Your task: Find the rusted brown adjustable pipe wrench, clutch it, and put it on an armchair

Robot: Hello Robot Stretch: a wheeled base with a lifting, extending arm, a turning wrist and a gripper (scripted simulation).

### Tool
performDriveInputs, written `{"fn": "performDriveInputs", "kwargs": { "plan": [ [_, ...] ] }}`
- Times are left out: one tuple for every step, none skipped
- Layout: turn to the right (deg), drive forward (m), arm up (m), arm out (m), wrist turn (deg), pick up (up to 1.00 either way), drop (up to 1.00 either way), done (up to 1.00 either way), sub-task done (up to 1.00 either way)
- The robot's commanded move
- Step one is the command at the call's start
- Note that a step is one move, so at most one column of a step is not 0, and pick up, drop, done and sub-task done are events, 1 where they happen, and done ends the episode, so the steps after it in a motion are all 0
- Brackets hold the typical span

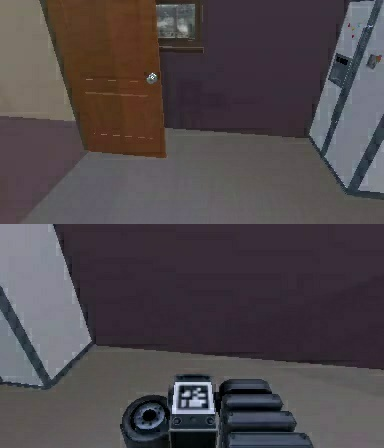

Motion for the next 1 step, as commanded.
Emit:
{"fn": "performDriveInputs", "kwargs": {
  "plan": [
    [0.0,0.2,0.0,0.0,0.0,0.0,0.0,0.0,0.0]
  ]
}}
